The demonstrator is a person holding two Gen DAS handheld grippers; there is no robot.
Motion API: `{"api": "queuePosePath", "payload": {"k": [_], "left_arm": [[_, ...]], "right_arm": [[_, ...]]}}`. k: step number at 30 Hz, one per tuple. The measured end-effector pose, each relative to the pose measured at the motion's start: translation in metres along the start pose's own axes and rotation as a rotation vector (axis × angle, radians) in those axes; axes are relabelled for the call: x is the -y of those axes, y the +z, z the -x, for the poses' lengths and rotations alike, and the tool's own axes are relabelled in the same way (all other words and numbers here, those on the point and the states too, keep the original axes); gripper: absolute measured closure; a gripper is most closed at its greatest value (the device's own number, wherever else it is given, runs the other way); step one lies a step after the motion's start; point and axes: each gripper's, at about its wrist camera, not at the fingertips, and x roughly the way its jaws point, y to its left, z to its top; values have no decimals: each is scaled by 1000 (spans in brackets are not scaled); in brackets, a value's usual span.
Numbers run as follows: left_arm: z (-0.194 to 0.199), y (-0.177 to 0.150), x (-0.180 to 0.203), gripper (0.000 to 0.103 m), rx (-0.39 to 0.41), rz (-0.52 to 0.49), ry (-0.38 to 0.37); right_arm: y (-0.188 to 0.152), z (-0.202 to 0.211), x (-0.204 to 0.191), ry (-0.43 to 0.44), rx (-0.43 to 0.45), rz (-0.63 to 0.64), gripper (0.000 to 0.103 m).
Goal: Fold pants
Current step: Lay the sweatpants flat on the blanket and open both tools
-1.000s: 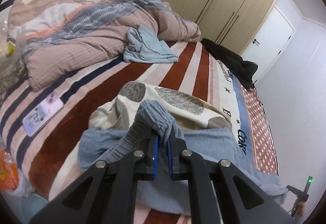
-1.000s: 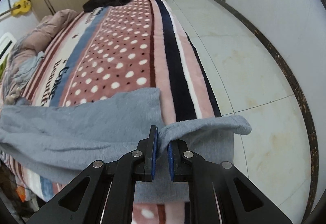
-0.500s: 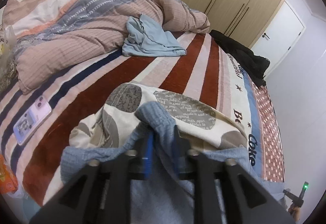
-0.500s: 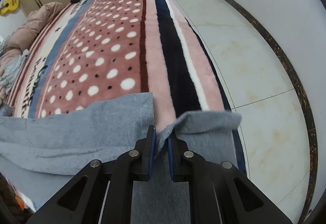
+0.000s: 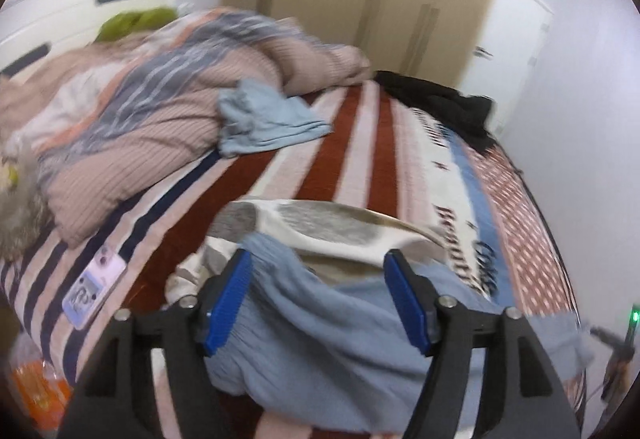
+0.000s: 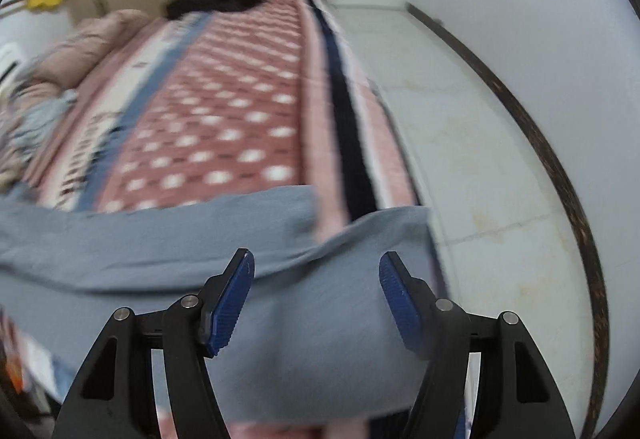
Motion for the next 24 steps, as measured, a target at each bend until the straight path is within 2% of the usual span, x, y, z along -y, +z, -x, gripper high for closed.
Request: {"api": "queuePosePath", "payload": {"k": [3, 5, 7, 8, 11, 12, 14, 16, 20, 24], "left_arm": [[6, -21, 18, 35, -21, -47, -59], [-1, -44, 28, 35, -59, -76, -103], [-11, -65, 38, 35, -103, -111, -116], [-19, -78, 45, 35, -126, -136, -128], [-34, -99, 62, 42, -169, -180, -162], [-38, -103, 70, 43, -177, -196, -168], [-47, -106, 84, 43, -179, -238, -146], [-55, -103, 93, 43, -182, -258, -109], [-59, -91, 97, 43, -139, -264, -83], [-53, -76, 96, 43, -75, -299, -66]], "right_arm": [[-21, 26, -37, 134, 53, 57, 42], [-36, 33, -57, 201, 68, 84, 42], [-53, 32, -82, 287, 71, 107, 43], [-59, 28, -93, 316, 68, 113, 48], [-79, 10, -131, 397, 46, 168, 81], [-84, 2, -144, 426, 31, 187, 86], [-91, -15, -174, 488, -6, 219, 86], [-93, -25, -191, 514, -15, 241, 86], [-87, -39, -215, 548, 2, 237, 86], [-73, -54, -228, 537, -5, 228, 86]]}}
